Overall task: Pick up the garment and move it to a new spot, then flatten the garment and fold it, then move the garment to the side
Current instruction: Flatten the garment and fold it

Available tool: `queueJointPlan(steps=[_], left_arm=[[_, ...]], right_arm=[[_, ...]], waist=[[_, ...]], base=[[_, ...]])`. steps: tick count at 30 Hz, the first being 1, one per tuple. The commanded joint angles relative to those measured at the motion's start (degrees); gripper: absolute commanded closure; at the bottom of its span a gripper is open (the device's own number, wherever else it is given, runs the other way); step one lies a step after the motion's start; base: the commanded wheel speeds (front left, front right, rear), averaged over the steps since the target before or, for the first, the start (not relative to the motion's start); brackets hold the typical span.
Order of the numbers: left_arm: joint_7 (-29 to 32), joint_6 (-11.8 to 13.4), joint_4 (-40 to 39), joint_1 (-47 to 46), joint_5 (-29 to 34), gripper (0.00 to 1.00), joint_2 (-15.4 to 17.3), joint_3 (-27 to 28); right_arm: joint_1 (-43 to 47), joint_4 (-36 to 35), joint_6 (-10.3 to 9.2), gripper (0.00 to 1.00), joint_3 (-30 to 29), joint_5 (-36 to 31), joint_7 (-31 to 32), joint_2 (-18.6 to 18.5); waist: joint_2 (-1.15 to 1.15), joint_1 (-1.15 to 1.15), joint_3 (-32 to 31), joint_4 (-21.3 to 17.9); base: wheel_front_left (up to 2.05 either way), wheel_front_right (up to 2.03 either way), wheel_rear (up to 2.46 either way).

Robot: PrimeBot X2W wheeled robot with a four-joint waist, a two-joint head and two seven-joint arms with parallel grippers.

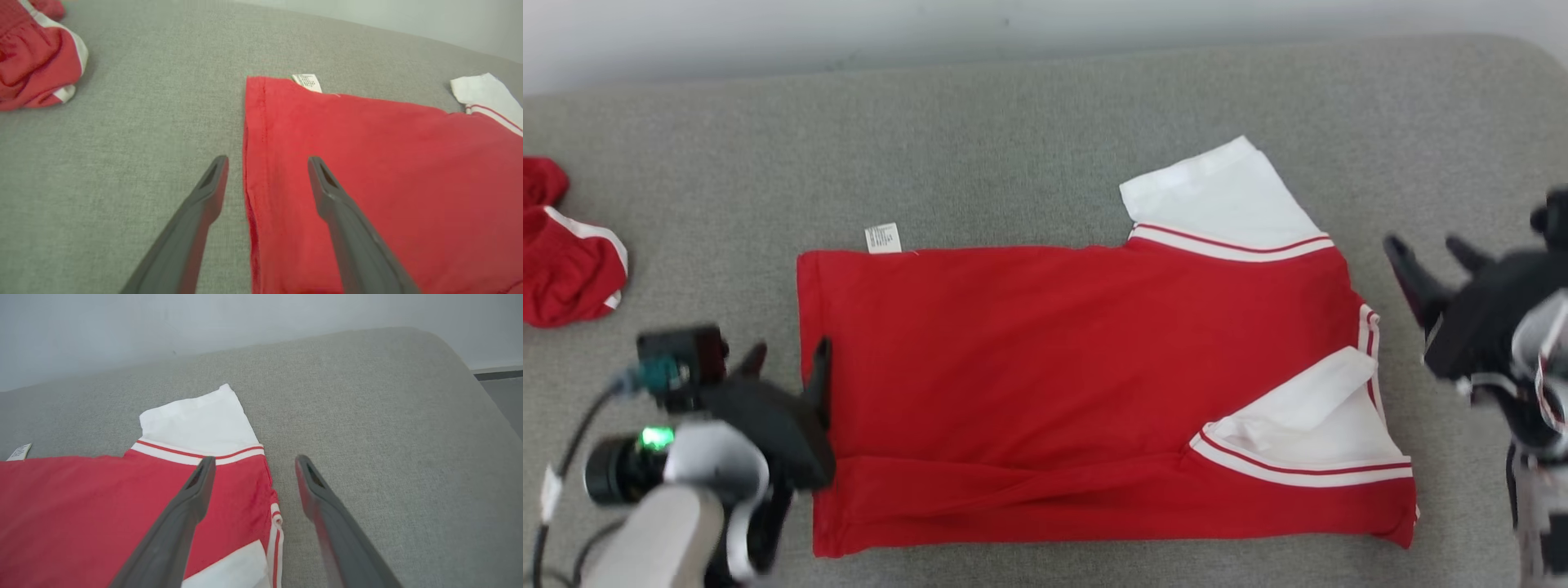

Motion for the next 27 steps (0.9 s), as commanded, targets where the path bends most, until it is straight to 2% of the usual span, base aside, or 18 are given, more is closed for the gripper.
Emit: queueJointPlan(steps=[1,3,8,12,16,20,21,23,27], left_arm=[[0.9,-0.7,1.6,-3.7,-0.1,0.0,-0.1,0.1],[3.4,-1.9,5.9,-11.0,1.2,0.0,0.0,-1.2],[5.3,-3.3,12.4,-20.1,2.6,0.0,-0.4,-2.7],[5.8,-2.7,16.9,-23.6,4.4,0.0,-0.3,-3.5],[5.1,-2.5,18.5,-25.3,4.8,0.0,-1.2,-3.9],[5.2,-4.1,19.5,-26.3,3.2,0.0,-2.2,-4.1],[5.6,-4.5,19.6,-26.1,2.8,0.19,-2.7,-4.4],[6.7,-4.6,20.4,-26.0,2.6,0.99,-2.7,-4.9],[7.6,-4.4,20.4,-25.4,2.2,1.0,-2.8,-5.3]], right_arm=[[-3.7,1.6,0.04,0.0,1.6,-0.7,0.7,-1.4],[-12.4,6.6,0.04,0.0,4.7,-0.6,0.3,-3.7],[-23.4,15.7,0.04,0.0,10.2,-1.3,-1.2,-6.0],[-28.9,22.1,0.04,0.0,15.0,-2.5,-3.2,-7.6],[-32.6,26.9,0.04,0.0,17.3,-1.8,-5.2,-8.1],[-34.8,30.4,0.04,0.0,18.7,0.0,-6.0,-8.2],[-35.2,31.1,0.04,0.0,19.1,0.5,-6.0,-8.4],[-35.6,32.5,0.04,0.0,19.9,1.4,-5.6,-8.7],[-36.7,33.9,0.04,0.0,20.9,2.9,-6.4,-9.7]], waist=[[-0.01,0.0,3.5,0.2],[-0.01,0.0,6.8,0.3],[-0.01,0.0,10.8,0.2],[-0.01,0.0,12.4,-0.1],[-0.01,0.0,13.8,0.3],[-0.01,0.0,14.8,0.9],[-0.01,0.0,15.0,1.0],[-0.01,0.0,15.5,1.3],[-0.01,0.0,16.4,1.8]], base=[[0.0,0.0,0.0],[0.0,0.0,0.0],[0.0,0.0,0.0],[0.0,0.0,0.0],[0.0,0.0,0.0],[0.0,0.0,0.0],[0.0,0.0,0.0],[0.0,0.0,0.0],[0.0,0.0,0.0]])
